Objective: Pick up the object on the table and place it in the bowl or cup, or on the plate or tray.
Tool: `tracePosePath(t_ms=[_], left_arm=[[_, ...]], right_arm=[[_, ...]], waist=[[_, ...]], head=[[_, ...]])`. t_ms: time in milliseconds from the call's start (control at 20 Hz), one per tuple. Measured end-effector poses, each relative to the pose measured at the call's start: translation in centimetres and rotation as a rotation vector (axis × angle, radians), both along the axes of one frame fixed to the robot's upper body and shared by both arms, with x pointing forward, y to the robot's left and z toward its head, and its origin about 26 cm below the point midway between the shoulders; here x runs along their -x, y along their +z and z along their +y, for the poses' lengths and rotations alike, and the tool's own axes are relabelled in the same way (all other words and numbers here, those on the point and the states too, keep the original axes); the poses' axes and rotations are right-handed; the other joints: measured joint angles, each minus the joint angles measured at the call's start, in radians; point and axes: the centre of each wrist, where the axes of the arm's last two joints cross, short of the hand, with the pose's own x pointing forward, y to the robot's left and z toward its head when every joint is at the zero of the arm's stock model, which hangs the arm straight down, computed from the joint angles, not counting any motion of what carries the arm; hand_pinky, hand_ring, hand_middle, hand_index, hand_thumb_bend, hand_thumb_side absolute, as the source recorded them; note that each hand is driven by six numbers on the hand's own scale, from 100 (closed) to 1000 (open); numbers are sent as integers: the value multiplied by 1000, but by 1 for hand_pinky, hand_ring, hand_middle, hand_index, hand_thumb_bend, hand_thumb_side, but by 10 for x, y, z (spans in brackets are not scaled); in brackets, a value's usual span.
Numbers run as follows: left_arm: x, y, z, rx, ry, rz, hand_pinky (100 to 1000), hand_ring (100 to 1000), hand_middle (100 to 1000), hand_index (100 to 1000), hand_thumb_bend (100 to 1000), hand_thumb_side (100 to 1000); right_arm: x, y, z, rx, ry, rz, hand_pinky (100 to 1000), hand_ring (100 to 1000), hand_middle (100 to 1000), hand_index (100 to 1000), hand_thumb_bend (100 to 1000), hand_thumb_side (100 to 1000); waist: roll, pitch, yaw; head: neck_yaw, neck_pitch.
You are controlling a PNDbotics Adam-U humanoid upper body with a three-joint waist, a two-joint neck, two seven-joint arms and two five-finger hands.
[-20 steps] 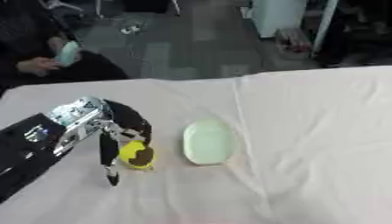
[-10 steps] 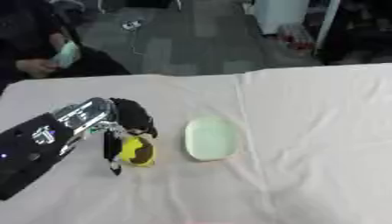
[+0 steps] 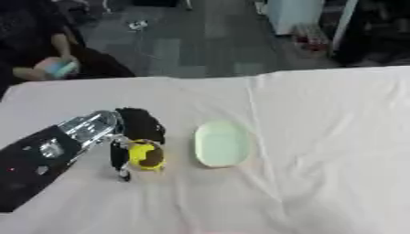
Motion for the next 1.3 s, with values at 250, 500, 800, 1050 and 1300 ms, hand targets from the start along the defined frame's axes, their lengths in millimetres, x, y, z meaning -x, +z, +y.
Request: tracePosePath(t_ms=[250,500,800,1050,1300], left_arm=[[0,-5,9,89,-3,-29,196,387,420,510,100,672],[1,-12,15,143,58,14,100,100,160,350,100,615],[4,4,14,159,120,76,100,100,100,289,100,538],[11,34,15,181,146,102,100,100,117,307,100,568],[20,63,15,229,173,148,100,100,117,304,100,567]], right_arm=[[0,0,0,-5,2,-6,225,496,572,331,247,1000],[0,-1,0,-5,2,-4,220,493,570,333,247,1000],[3,-5,-1,-3,-2,12,215,492,571,331,246,1000],[5,-8,-1,4,-7,22,214,492,572,332,245,1000],[6,-10,-2,10,-14,29,213,491,572,332,245,1000]], waist=[[-1,0,8],[-3,0,12],[-2,-6,23],[1,-12,32],[2,-15,38]], head=[[3,0],[3,0],[2,-8],[-5,-9],[-8,-21]])
